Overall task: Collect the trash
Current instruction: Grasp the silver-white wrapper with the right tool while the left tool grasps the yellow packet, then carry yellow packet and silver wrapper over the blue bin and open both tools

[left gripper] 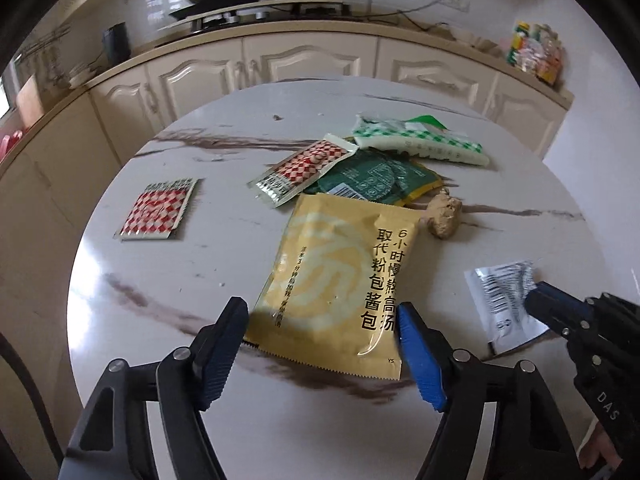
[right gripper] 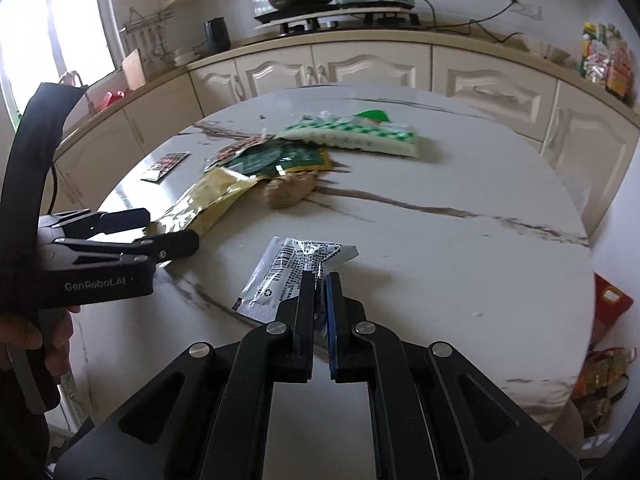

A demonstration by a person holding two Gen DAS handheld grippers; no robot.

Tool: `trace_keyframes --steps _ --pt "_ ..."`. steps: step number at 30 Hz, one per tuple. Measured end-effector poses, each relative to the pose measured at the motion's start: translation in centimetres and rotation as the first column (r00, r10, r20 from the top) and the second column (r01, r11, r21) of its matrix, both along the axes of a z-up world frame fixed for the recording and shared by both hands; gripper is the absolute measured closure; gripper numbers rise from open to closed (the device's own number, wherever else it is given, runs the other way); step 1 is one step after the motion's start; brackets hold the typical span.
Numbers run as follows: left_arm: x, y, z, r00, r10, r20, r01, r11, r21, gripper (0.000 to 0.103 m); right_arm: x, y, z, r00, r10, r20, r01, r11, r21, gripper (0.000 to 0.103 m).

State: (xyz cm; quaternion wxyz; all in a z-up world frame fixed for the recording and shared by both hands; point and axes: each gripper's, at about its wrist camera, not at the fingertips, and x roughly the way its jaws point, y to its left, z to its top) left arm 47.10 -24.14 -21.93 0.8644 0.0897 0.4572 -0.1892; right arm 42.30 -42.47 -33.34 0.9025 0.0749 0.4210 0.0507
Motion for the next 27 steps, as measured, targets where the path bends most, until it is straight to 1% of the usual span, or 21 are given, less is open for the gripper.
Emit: trace_keyframes --steps 3,4,5,6,11,12,13,14,15,16,17,18,19,22,26,27 --pt "-0.5 0.2 0.4 1.0 -0.012 -0.007 0.012 1.0 -0.006 0.035 0.4 0.8 0.0 1.0 0.001 0.003 -0.001 1.0 0.012 0.097" --pt "-0.5 0.3 0.6 1.0 -0.02 -0.006 0.02 1.0 -0.014 0.033 0.6 1.0 0.0 1.0 0.002 0.003 -0.002 1.0 0.013 0.097" --pt "-0.4 0.2 0.5 1.0 -0.025 -0.005 0.025 1.0 -0.016 0.033 0.8 1.1 -0.1 1.0 0.006 -0.001 -0.006 1.0 0.019 0.097" --pt "-0.4 -0.1 0.5 1.0 -0.029 0.004 0.029 1.0 0.002 0.032 0.9 1.2 -0.1 1.0 0.007 -0.007 -0.007 1.0 0.027 0.097" --pt "0.0 -0.8 0.1 0.999 -0.038 0.013 0.038 0.999 0.01 0.029 1.1 1.1 -0.2 1.0 -0.006 -0.019 0.007 0.999 0.039 0.089" --pt "0.1 -0.8 0.1 0.999 -0.041 0.014 0.041 0.999 0.007 0.03 1.1 1.1 -0.1 0.999 -0.019 -0.026 0.02 0.999 0.04 0.082" --pt "0.1 -0.8 0.1 0.999 -0.044 0.016 0.044 0.999 0.002 0.031 1.2 1.2 0.0 0.999 -0.037 -0.033 0.038 0.999 0.032 0.068" --pt "0.0 -0.8 0.0 0.998 -0.052 0.02 0.052 0.999 0.001 0.033 1.4 1.3 0.1 0.999 -0.038 -0.036 0.039 0.999 0.025 0.06" --pt "-0.1 -0.7 0.1 0.998 -0.059 0.023 0.059 0.998 -0.008 0.04 1.6 1.7 0.1 0.999 -0.033 -0.042 0.034 0.999 0.015 0.049" --pt "-0.1 -0.6 0.1 0.998 -0.064 0.027 0.064 0.998 -0.01 0.041 1.8 2.2 0.2 0.998 -0.035 -0.049 0.035 0.999 -0.001 0.049" --pt "-0.2 -0.5 0.1 0.997 -0.071 0.032 0.071 0.997 -0.015 0.048 1.9 2.4 0.3 0.998 -0.039 -0.047 0.039 0.999 0.0 0.049" --pt "-0.3 -0.3 0.1 0.997 -0.073 0.035 0.074 0.997 -0.02 0.05 2.1 2.7 0.4 0.998 -0.043 -0.051 0.043 0.999 -0.001 0.048" --pt "-0.3 -0.1 0.1 0.996 -0.076 0.038 0.078 0.997 -0.027 0.05 2.3 3.0 0.4 0.997 -0.048 -0.059 0.047 0.999 -0.008 0.046" --pt "-0.6 0.8 0.1 0.996 -0.072 0.046 0.074 0.996 -0.048 0.052 3.1 3.9 0.1 0.995 -0.05 -0.086 0.048 0.998 -0.031 0.044" --pt "-1.2 1.7 0.0 0.996 -0.066 0.054 0.07 0.996 -0.064 0.053 3.7 4.9 -0.1 0.992 -0.072 -0.101 0.059 0.99 -0.126 0.044" --pt "-1.3 2.0 0.1 0.996 -0.071 0.053 0.075 0.995 -0.068 0.053 3.8 5.3 -0.2 0.993 -0.066 -0.1 0.051 0.987 -0.154 0.048"
